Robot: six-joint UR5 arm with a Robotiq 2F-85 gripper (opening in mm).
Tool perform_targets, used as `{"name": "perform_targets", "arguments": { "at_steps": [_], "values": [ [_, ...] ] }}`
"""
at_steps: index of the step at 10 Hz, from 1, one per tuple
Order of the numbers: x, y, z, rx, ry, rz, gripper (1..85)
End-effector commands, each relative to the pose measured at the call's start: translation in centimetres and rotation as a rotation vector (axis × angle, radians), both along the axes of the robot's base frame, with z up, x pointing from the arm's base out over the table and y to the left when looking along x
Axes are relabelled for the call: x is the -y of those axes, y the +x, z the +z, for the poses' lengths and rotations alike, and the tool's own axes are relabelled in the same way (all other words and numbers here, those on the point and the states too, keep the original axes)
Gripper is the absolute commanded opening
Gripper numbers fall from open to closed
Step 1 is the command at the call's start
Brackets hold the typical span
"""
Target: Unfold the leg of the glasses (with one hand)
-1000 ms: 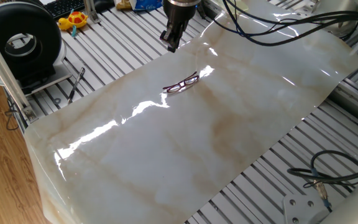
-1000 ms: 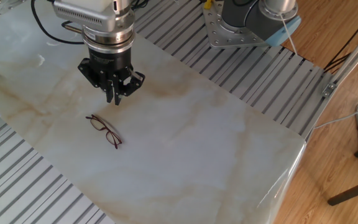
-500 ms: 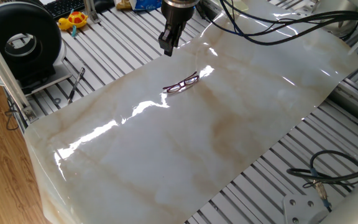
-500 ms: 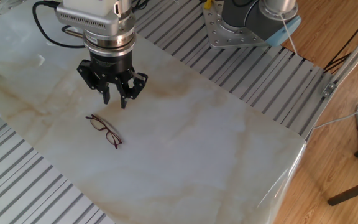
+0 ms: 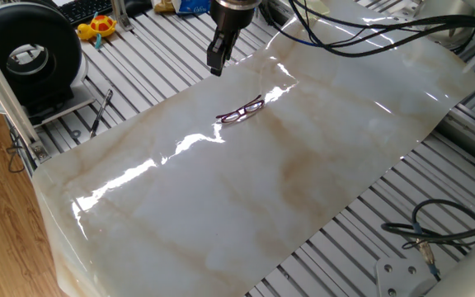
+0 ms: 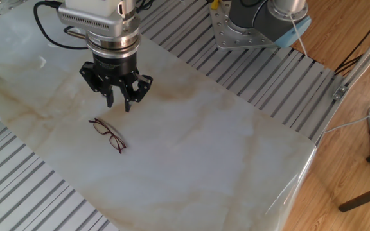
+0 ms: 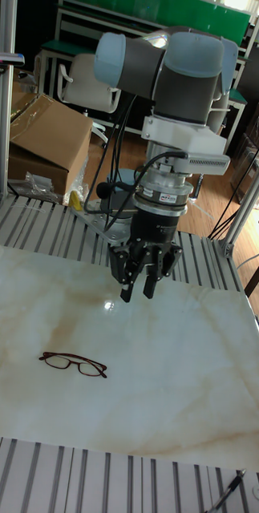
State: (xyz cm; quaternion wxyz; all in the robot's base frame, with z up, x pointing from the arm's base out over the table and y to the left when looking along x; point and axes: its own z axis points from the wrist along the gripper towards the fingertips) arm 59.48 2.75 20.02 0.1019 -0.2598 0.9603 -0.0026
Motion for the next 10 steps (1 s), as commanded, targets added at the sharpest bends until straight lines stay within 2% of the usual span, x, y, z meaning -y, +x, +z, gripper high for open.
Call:
{"name": "perform_targets", "arguments": {
  "at_steps": [1, 3, 4, 5, 7, 8, 9, 10],
  "values": [
    [-0.1, 0.0, 0.4, 0.009, -0.001, 0.041, 47.3],
    [-1.1, -0.2, 0.4, 0.003, 0.029, 0.081, 49.7],
    [-0.8, -0.3, 0.4, 0.004, 0.013, 0.108, 49.7],
    [0.1, -0.7, 0.2, -0.015, -0.027, 0.128, 49.7],
    [2.5, -2.0, -1.1, -0.102, -0.118, 0.189, 50.7],
    [2.9, -1.9, -2.2, -0.120, -0.125, 0.198, 50.7],
    [2.9, -0.9, -2.7, -0.088, -0.124, 0.207, 51.0],
    [2.9, -1.1, -2.7, -0.093, -0.121, 0.197, 52.0]
  ]
}}
